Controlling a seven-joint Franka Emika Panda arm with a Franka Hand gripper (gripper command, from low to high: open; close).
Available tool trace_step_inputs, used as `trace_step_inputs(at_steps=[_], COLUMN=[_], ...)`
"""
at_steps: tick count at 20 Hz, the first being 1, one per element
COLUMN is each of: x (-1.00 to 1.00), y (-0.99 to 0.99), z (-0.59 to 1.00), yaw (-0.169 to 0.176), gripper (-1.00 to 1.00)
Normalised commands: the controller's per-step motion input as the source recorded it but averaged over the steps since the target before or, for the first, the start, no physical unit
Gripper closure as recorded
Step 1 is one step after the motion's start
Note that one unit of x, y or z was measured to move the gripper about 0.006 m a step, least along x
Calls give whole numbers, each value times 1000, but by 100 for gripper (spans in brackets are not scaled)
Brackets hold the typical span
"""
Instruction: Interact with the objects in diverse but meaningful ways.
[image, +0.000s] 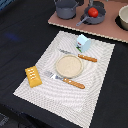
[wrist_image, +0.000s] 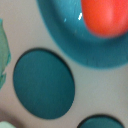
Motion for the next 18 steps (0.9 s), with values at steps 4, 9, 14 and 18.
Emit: trace_step_inputs(at_steps=[4,9,14,18], x=[-9,123,37,-1], y=[-575,-862,-952,-989], z=[666,645,382,165], yaw=[0,0,0,0], gripper=[-100,-100,-100,-100])
